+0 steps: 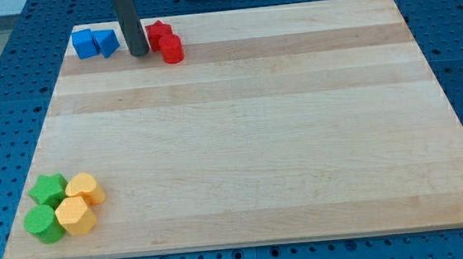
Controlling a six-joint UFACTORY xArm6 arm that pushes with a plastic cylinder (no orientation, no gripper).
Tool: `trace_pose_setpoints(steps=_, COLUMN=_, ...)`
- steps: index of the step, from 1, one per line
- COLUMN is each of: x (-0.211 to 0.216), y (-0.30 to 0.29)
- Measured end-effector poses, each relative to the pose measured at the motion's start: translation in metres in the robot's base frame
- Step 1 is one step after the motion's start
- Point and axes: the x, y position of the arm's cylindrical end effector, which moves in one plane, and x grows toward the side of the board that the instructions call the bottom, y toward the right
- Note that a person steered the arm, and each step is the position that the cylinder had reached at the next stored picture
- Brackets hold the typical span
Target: Move the red circle to the right of the red star
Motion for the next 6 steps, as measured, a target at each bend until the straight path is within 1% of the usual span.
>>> trace_pose_setpoints(steps=2, x=0.009, y=0.015)
trace_pose_setpoints(steps=4, x=0.01, y=0.092)
trace_pose_setpoints(steps=5, x=0.01, y=0.083)
trace_pose_setpoints(steps=6, x=0.009, y=0.027)
